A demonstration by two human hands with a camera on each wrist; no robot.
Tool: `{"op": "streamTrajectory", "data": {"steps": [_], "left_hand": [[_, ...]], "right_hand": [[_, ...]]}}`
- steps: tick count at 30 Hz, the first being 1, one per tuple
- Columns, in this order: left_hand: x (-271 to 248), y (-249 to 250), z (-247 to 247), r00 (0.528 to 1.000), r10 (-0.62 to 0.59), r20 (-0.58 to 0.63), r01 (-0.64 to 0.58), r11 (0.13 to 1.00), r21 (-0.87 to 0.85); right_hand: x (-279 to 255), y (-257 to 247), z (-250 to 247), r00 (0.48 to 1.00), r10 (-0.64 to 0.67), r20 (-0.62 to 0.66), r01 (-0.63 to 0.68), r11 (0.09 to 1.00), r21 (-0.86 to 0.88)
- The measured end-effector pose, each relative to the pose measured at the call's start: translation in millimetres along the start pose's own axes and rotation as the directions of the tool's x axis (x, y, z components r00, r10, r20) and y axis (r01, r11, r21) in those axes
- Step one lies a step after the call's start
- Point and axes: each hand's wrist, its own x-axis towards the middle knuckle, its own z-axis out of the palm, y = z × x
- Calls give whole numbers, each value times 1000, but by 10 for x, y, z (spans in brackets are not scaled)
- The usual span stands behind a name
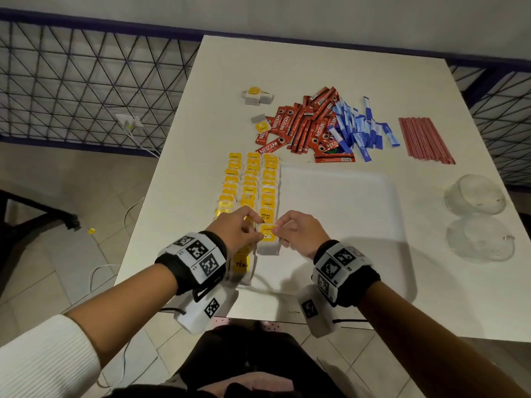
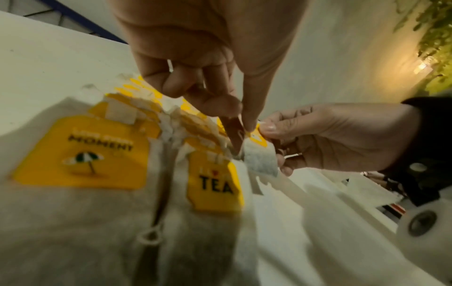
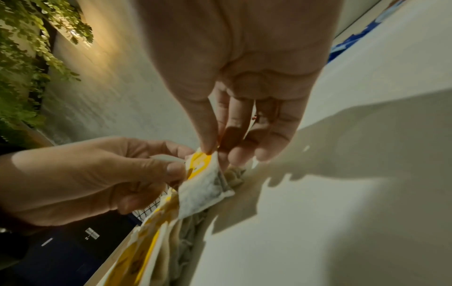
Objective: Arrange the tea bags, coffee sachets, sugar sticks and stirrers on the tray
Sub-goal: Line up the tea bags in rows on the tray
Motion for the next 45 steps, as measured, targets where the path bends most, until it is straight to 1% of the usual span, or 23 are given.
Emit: {"op": "streamTrajectory", "data": {"steps": [2, 4, 7, 9, 11, 13, 15, 17, 19, 20, 22, 24, 26, 27, 30, 32, 36, 41, 43, 45], "left_hand": [[10, -18, -2, 1000, 5, 16, -6, 997, 74], [29, -23, -24, 1000, -11, 18, 9, 994, 113], [75, 13, -84, 999, -22, -23, 25, 994, 110], [106, 52, -112, 999, 0, -47, 5, 992, 126], [139, 88, -124, 997, 30, -68, -16, 981, 194], [171, 114, -116, 998, 35, -58, -18, 961, 277], [204, 139, -97, 1000, 21, -10, -15, 918, 397], [222, 165, -70, 999, 0, 42, -22, 842, 539], [230, 188, -39, 998, -7, 60, -33, 771, 635], [232, 197, -29, 999, -3, 52, -33, 751, 659], [231, 198, -26, 999, 32, 19, -37, 753, 657], [224, 177, -45, 999, 50, -5, -38, 818, 574], [223, 141, -72, 999, 52, -3, -45, 896, 443], [220, 125, -84, 998, 56, 7, -54, 910, 411], [209, 90, -88, 995, 90, 52, -104, 886, 452], [201, 73, -71, 989, 126, 82, -150, 878, 454], [157, 20, -32, 983, 135, 127, -179, 874, 453], [80, -33, -35, 983, 126, 137, -176, 863, 474], [36, -32, -26, 983, 132, 128, -179, 841, 510], [-9, -10, -16, 984, 138, 108, -175, 816, 550]], "right_hand": [[15, 21, 26, 1000, 27, -7, -27, 1000, -5], [39, 21, 57, 999, 45, -10, -45, 999, 10], [101, 5, 82, 998, 44, -40, -44, 999, -15], [138, -18, 69, 996, 41, -79, -44, 998, -43], [167, -36, 44, 995, 46, -93, -52, 996, -66], [185, -56, 28, 995, 54, -80, -61, 994, -90], [195, -69, 20, 997, 58, -60, -63, 993, -100], [185, -86, 14, 997, 63, -42, -65, 997, -48], [173, -104, 13, 997, 68, -25, -68, 998, -14], [172, -110, 12, 997, 69, -17, -69, 997, -15], [162, -122, 6, 997, 81, 8, -81, 997, -22], [133, -128, -26, 995, 91, 41, -90, 995, -33], [79, -138, -73, 992, 93, 83, -91, 996, -26], [51, -140, -95, 990, 92, 110, -93, 996, 5], [-24, -133, -129, 979, 85, 183, -110, 986, 128], [-64, -127, -135, 974, 81, 214, -113, 983, 145], [-119, -144, -137, 969, 83, 231, -105, 991, 82], [-106, -180, -108, 962, 113, 250, -128, 991, 44], [-57, -193, -78, 961, 138, 239, -151, 988, 36], [12, -194, -51, 967, 158, 199, -164, 986, 12]]}}
